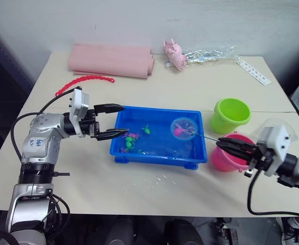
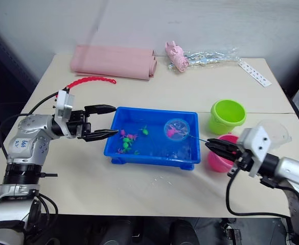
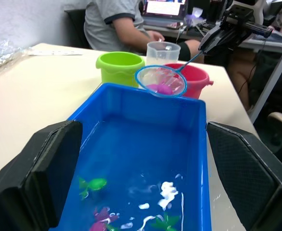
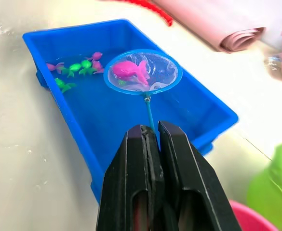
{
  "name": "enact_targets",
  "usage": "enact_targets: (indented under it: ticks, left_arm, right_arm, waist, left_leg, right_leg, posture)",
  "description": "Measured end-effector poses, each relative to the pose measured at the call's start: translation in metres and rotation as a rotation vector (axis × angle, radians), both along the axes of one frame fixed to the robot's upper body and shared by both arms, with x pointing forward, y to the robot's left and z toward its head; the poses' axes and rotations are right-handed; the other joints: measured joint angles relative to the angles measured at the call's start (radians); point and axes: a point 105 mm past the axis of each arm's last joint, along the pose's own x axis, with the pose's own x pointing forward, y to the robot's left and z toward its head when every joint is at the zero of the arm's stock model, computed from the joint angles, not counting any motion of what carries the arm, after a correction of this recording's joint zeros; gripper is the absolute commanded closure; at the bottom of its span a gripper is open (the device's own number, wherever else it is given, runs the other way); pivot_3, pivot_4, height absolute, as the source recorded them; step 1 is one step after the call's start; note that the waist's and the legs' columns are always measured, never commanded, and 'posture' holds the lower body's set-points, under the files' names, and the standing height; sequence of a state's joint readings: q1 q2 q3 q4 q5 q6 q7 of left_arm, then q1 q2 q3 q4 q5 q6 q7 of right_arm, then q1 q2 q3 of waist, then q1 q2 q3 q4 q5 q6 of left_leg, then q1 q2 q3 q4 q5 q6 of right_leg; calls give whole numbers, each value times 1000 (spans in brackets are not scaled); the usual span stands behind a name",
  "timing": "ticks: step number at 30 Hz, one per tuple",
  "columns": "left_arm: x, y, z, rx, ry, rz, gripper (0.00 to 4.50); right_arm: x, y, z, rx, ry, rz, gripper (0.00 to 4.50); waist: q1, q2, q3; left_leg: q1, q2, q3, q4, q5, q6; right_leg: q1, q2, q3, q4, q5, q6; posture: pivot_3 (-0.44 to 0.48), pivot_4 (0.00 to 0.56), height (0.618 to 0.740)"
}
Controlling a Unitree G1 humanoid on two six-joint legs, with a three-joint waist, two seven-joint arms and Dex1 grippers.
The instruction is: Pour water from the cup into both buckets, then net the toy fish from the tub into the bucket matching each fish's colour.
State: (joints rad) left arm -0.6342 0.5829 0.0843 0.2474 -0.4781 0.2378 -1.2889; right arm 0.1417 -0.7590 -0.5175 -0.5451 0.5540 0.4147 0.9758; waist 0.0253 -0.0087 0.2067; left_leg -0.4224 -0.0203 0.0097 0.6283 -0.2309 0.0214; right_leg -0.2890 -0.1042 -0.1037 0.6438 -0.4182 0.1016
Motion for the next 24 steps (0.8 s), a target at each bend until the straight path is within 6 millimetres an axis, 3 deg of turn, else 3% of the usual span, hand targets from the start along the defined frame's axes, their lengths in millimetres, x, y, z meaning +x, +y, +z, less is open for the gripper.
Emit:
enact_targets:
  ticks: [7,13,18,24]
  left_arm:
    - [-3,-20,5,-5,3,-79,35]
    - [-7,-35,6,-11,13,-145,35]
    - [-8,-38,5,-19,16,-161,35]
    - [-8,-44,6,-30,9,-183,35]
  right_arm:
    - [-28,-41,15,-31,-35,-190,4500]
    - [-59,-75,1,-92,-26,-327,4500]
    - [-70,-100,-18,-194,-49,-423,4500]
    - [-66,-108,-26,-432,-216,-433,4500]
  waist:
    - [2,0,0]
    - [0,0,0]
    - [0,0,-1]
    - [-1,0,-1]
  left_leg:
    - [0,0,0,0,0,1]
    - [1,0,0,0,0,0]
    - [1,0,1,0,0,0]
    - [2,0,1,0,1,0]
  right_leg:
    - [1,1,0,0,0,0]
    - [1,3,1,-1,0,0]
    - [1,3,1,-2,0,0]
    - [1,3,2,-4,0,0]
  posture:
    - [0,150,740]
    - [0,150,740]
    - [0,150,740]
    - [0,150,740]
